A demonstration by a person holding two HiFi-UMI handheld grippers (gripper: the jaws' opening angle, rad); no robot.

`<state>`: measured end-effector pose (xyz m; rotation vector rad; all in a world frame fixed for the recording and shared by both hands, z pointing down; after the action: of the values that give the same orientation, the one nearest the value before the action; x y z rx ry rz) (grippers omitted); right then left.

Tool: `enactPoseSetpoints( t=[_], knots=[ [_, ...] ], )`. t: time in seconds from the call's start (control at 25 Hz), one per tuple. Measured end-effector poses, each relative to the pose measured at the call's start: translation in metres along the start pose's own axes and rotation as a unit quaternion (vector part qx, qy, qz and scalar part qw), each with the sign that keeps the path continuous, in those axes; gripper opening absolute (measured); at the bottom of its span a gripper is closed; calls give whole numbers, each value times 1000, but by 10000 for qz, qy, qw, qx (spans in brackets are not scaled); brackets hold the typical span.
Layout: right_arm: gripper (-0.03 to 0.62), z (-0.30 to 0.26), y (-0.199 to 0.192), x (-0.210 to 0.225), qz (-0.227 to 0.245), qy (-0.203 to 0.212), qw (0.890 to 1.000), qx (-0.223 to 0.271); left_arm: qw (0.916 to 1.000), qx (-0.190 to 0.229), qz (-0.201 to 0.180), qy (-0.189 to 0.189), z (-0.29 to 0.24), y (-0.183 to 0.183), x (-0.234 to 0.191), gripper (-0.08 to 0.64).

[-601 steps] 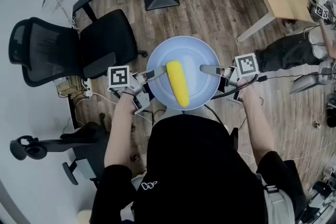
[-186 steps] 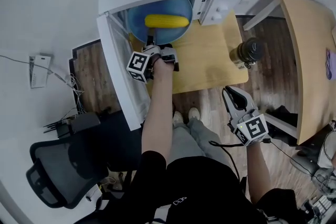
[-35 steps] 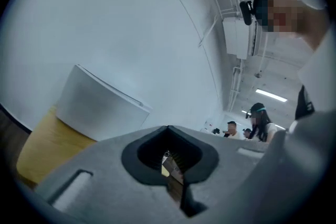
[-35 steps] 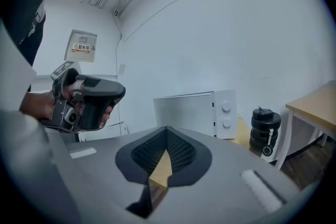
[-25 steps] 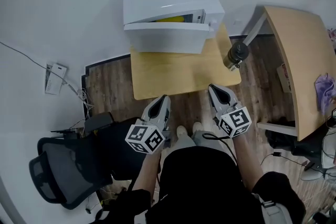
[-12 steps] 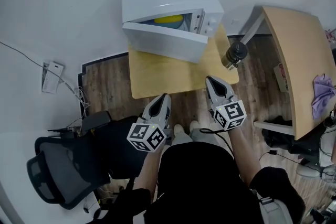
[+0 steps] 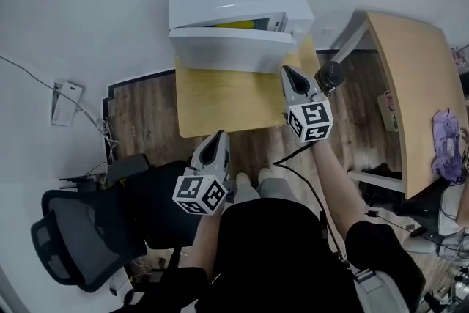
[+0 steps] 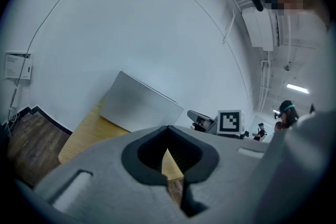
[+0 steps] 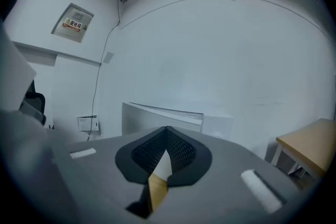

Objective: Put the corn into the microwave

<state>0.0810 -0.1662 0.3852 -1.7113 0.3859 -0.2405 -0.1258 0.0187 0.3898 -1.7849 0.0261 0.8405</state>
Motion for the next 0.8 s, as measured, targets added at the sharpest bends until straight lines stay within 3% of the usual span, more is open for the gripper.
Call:
enactPoseSetpoints(
  t=[0.4, 0.56, 0.8],
  knots=[
    [5, -114, -11, 36, 122, -646, 9967, -476, 9986, -128, 196, 466, 19, -3, -28, 2],
    [5, -130, -7, 46, 26, -907, 9944, -540, 9979, -183, 269, 567, 17, -4, -36, 2],
    [6, -134, -7, 47, -46, -875, 9953, -404, 9974, -301, 349, 551, 6, -7, -42, 2]
  ],
)
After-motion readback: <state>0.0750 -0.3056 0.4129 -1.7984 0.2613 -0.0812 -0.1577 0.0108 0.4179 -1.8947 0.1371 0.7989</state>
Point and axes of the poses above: the fingertips, and each gripper's own axes: z backward along the fingers, x to its right, y out of its top, the point moved 7 cm from there along z, backward along the fingers, and after that the axes turned 12 degrees about -y, right-handed, at the moved point
